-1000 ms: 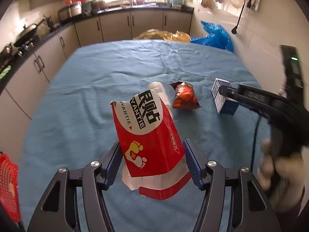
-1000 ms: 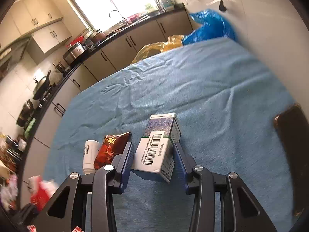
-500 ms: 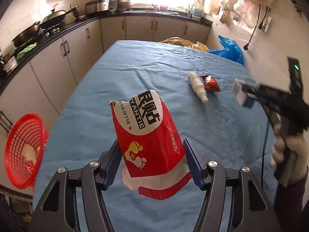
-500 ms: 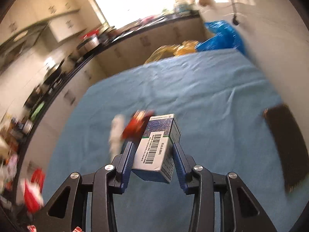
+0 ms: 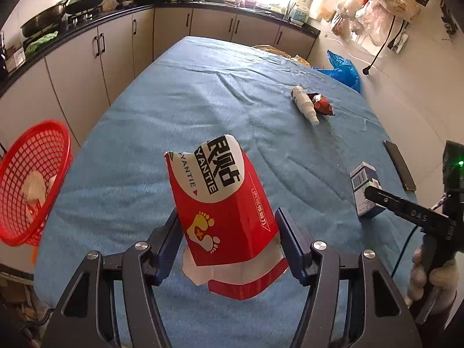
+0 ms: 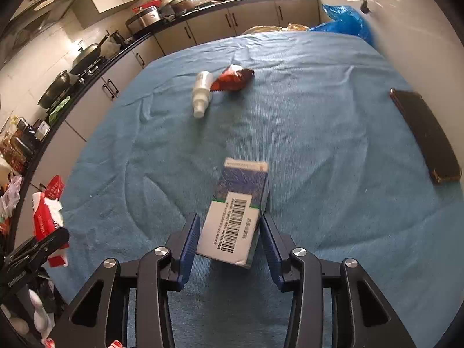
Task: Collect trash
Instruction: 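Carry the paper cup and barcode box over the red basket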
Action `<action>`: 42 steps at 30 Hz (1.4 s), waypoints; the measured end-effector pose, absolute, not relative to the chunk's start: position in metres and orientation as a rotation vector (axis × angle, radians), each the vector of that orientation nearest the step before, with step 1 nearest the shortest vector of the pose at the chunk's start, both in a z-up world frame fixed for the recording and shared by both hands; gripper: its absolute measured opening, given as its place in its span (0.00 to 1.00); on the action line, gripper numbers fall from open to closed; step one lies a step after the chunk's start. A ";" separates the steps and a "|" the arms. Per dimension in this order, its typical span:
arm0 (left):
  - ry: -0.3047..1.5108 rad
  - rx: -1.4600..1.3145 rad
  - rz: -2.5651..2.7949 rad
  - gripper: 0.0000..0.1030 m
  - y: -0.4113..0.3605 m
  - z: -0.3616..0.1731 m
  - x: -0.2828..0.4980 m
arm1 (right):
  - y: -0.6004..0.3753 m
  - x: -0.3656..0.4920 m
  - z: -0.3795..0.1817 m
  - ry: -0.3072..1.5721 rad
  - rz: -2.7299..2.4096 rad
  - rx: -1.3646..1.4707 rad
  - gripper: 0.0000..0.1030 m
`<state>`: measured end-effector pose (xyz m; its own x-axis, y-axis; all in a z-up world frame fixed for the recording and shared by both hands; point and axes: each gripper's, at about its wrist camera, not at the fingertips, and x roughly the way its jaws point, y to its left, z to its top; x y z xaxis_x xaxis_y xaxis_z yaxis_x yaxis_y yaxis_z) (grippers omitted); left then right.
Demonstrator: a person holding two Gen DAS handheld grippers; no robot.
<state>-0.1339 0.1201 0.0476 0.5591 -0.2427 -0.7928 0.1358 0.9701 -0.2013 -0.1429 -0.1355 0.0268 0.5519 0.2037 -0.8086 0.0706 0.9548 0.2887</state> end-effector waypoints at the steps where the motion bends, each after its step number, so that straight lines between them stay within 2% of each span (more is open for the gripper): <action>1: 0.951 -0.125 -0.222 0.61 0.123 0.047 -0.136 | -0.134 -0.144 0.025 0.987 0.074 0.306 0.46; 5: 0.948 -0.137 -0.214 0.61 0.130 0.045 -0.142 | -0.129 -0.147 0.021 0.973 0.038 0.294 0.48; 8: 0.945 -0.146 -0.206 0.61 0.133 0.045 -0.143 | -0.125 -0.153 0.023 0.942 0.029 0.277 0.40; 11: 0.946 -0.145 -0.198 0.61 0.135 0.043 -0.146 | -0.116 -0.162 0.029 0.902 0.038 0.254 0.36; 42: 0.800 -0.003 0.034 0.61 0.164 0.062 -0.164 | -0.015 -0.181 0.040 0.885 0.286 0.141 0.36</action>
